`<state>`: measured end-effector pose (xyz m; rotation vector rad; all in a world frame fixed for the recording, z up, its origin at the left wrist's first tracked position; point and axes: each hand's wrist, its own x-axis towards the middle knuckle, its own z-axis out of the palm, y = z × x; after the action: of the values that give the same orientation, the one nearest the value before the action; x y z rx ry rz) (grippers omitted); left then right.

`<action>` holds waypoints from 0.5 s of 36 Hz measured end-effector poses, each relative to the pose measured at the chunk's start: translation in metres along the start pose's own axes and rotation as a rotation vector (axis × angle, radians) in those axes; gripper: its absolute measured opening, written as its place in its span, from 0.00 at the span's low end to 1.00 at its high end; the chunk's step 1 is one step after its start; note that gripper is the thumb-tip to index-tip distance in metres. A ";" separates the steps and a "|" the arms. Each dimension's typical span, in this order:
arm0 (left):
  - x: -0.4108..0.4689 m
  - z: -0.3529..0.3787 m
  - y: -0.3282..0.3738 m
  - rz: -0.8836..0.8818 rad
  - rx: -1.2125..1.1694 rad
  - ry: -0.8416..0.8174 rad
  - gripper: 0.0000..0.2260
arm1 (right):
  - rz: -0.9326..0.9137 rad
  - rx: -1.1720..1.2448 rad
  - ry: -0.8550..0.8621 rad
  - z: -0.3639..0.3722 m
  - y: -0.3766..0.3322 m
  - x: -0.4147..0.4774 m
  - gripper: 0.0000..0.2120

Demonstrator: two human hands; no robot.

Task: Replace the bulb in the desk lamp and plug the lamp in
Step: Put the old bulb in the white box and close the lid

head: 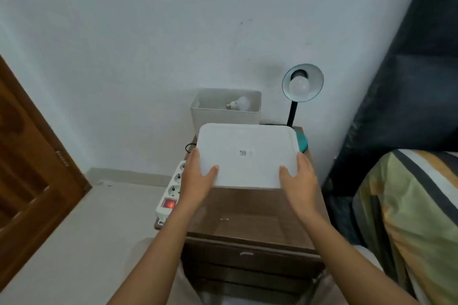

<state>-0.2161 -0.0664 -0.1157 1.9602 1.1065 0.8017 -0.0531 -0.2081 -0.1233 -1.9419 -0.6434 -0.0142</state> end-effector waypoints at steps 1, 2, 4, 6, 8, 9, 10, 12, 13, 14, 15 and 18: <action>0.014 -0.005 0.006 0.004 0.009 0.004 0.28 | 0.014 0.006 -0.018 0.006 -0.006 0.016 0.19; 0.029 -0.009 0.010 0.004 0.015 0.002 0.28 | 0.038 0.010 -0.043 0.013 -0.013 0.032 0.19; 0.061 -0.014 0.016 0.003 0.023 0.003 0.28 | 0.061 0.039 -0.081 0.027 -0.023 0.062 0.20; 0.091 -0.016 0.022 0.001 0.021 0.006 0.25 | 0.063 0.056 -0.101 0.043 -0.030 0.091 0.18; 0.120 -0.014 0.027 -0.011 0.024 0.001 0.24 | 0.069 0.060 -0.123 0.057 -0.038 0.117 0.15; 0.134 -0.013 0.028 -0.019 0.019 -0.006 0.24 | 0.070 0.057 -0.133 0.065 -0.040 0.130 0.15; 0.147 -0.010 0.028 -0.026 0.007 -0.009 0.25 | 0.084 0.051 -0.148 0.072 -0.043 0.141 0.15; 0.174 -0.005 0.027 -0.047 -0.007 -0.015 0.27 | 0.112 0.045 -0.185 0.088 -0.040 0.163 0.16; 0.186 -0.001 0.025 -0.057 -0.003 -0.015 0.26 | 0.122 0.043 -0.199 0.097 -0.038 0.173 0.16; 0.199 0.003 0.022 -0.059 0.003 -0.014 0.25 | 0.132 0.035 -0.211 0.104 -0.037 0.183 0.16; 0.210 0.007 0.019 -0.060 0.015 -0.017 0.23 | 0.130 0.023 -0.218 0.112 -0.035 0.191 0.16; 0.240 0.019 0.009 -0.067 0.059 -0.023 0.17 | 0.112 -0.016 -0.218 0.132 -0.035 0.214 0.16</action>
<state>-0.0929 0.1379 -0.0803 1.9649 1.1882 0.7172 0.0793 0.0064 -0.0919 -2.0092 -0.6770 0.2665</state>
